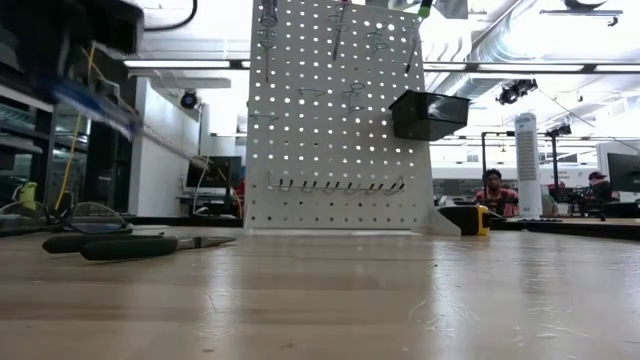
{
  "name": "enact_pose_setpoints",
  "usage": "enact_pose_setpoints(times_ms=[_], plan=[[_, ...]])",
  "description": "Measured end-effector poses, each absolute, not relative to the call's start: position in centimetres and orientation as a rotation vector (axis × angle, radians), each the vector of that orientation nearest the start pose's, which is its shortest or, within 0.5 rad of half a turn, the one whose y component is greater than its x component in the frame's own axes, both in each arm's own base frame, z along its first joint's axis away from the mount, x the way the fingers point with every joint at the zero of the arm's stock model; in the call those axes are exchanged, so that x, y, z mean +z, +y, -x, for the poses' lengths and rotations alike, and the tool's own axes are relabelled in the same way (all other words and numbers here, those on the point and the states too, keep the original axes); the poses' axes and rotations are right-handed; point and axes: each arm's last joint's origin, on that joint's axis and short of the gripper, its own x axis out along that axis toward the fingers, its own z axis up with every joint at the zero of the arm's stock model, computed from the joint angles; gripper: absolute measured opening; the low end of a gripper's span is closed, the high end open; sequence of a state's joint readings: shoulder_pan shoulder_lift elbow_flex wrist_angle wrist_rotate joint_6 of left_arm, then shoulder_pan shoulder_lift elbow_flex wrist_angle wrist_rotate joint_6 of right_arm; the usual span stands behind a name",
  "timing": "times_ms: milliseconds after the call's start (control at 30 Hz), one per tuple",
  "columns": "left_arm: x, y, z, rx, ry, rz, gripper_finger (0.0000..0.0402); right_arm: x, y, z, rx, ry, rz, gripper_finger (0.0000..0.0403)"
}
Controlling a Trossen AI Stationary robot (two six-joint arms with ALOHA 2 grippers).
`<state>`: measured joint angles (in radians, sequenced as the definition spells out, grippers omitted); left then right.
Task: Hang tools onto peg board
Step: Hang the blue screwdriver on the peg board
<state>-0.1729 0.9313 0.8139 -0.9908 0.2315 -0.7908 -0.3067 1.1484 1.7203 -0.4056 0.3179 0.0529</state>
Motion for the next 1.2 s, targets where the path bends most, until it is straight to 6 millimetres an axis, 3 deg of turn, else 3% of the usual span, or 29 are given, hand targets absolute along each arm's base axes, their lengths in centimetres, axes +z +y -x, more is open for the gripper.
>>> enact_pose_setpoints(times_ms=[167, 300, 567, 700, 867, 1033, 1200], plan=[[28.8, -4.6, -16.1, -0.044, 1.197, 0.69, 0.0078, 52.8, -4.7, -18.4, -0.373, -0.045, -0.146, 0.0275], [32.2, -5.0, -17.5, -0.075, 1.199, 0.594, 0.0078, 51.7, -2.7, -20.1, -0.268, 0.054, -0.102, 0.0275], [39.0, -4.8, -23.1, 0.003, 1.184, 0.066, 0.0078, 48.4, 0.5, -24.7, -0.175, 0.295, 0.206, 0.0271], [40.4, -4.7, -26.6, 0.076, 1.192, -0.274, 0.0078, 46.6, 0.8, -27.0, -0.162, 0.392, 0.226, 0.0271], [41.5, -4.8, -30.2, 0.171, 1.147, -0.583, 0.0078, 44.8, 0.8, -29.0, -0.039, 0.462, 0.062, 0.0271], [42.6, -5.5, -32.0, 0.153, 1.068, -0.758, 0.0078, 43.4, 0.4, -30.2, 0.093, 0.543, -0.082, 0.027], [43.1, -6.2, -32.9, 0.069, 0.974, -0.893, 0.0078, 43.4, -0.3, -30.4, 0.133, 0.536, -0.179, 0.027]])
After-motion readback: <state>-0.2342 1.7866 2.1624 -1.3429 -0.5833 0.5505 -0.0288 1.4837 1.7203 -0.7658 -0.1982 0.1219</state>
